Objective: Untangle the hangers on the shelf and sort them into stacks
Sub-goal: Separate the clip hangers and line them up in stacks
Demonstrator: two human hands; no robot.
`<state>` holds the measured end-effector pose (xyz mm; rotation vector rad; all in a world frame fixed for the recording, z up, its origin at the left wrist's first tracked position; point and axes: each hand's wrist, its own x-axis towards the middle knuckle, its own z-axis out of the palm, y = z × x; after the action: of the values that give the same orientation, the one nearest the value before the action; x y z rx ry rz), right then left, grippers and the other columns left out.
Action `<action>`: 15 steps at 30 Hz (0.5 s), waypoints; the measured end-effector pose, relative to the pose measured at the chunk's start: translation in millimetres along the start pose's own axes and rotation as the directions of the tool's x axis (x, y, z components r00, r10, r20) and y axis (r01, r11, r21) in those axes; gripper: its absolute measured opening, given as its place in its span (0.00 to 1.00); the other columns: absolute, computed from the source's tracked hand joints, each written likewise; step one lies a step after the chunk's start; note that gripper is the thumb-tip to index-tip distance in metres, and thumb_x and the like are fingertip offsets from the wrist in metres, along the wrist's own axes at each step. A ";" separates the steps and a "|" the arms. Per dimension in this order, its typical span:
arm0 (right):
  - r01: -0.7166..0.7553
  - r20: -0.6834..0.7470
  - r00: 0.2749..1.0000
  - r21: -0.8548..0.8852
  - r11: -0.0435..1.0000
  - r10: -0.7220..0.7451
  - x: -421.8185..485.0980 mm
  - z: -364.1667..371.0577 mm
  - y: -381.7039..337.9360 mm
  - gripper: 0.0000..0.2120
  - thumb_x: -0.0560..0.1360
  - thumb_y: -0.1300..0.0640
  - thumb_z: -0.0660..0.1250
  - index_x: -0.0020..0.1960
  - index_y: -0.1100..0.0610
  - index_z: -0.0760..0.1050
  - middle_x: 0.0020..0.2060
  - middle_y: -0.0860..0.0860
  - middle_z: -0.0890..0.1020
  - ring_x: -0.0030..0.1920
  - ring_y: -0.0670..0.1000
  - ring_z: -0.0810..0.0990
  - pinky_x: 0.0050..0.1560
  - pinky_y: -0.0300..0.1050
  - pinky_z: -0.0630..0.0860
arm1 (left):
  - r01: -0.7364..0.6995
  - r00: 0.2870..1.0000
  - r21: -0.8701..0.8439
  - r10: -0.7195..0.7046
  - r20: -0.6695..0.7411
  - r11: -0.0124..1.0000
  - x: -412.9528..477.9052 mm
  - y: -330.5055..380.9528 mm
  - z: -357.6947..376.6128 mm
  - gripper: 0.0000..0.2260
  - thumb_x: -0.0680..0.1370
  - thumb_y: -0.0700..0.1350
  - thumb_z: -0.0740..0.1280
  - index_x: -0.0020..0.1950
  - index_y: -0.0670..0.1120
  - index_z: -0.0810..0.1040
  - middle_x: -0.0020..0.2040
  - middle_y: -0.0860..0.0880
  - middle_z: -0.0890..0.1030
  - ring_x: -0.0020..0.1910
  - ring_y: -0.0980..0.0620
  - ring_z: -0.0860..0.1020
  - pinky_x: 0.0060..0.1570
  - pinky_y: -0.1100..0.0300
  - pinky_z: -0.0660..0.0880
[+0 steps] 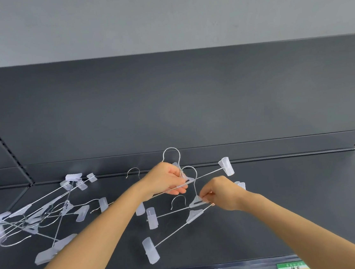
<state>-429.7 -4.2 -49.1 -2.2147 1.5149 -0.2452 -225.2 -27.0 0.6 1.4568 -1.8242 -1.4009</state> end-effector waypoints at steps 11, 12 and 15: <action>-0.071 -0.070 0.995 0.078 0.994 0.076 -1.4 1.6 6.9 0.10 0.70 0.68 0.56 0.41 0.66 0.75 0.39 0.60 0.79 0.34 0.47 0.67 0.38 0.43 0.70 | -0.004 0.994 0.067 0.012 -0.112 0.998 5.8 -11.5 5.9 0.03 0.71 0.36 0.71 0.41 0.37 0.78 0.35 0.44 0.84 0.38 0.48 0.85 0.38 0.60 0.81; -0.069 -0.072 0.995 0.073 0.995 0.074 -0.6 2.3 6.8 0.10 0.70 0.68 0.56 0.41 0.65 0.76 0.39 0.60 0.79 0.34 0.47 0.67 0.38 0.44 0.70 | -0.017 0.993 0.082 0.027 -0.116 0.996 6.8 -12.1 7.2 0.03 0.70 0.35 0.72 0.40 0.38 0.78 0.34 0.43 0.84 0.37 0.47 0.85 0.38 0.59 0.81; -0.040 -0.068 0.997 0.043 0.998 0.043 1.3 3.3 4.1 0.09 0.71 0.69 0.56 0.40 0.66 0.75 0.35 0.60 0.76 0.33 0.52 0.67 0.36 0.43 0.67 | -0.054 0.985 0.165 0.079 -0.152 0.985 10.1 -13.5 11.1 0.07 0.69 0.36 0.71 0.40 0.41 0.74 0.36 0.41 0.84 0.37 0.47 0.84 0.41 0.56 0.82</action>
<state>-431.4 -5.8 -54.0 -2.1602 1.5761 -0.3395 -231.4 -30.4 -18.3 1.5224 -1.9020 -1.0951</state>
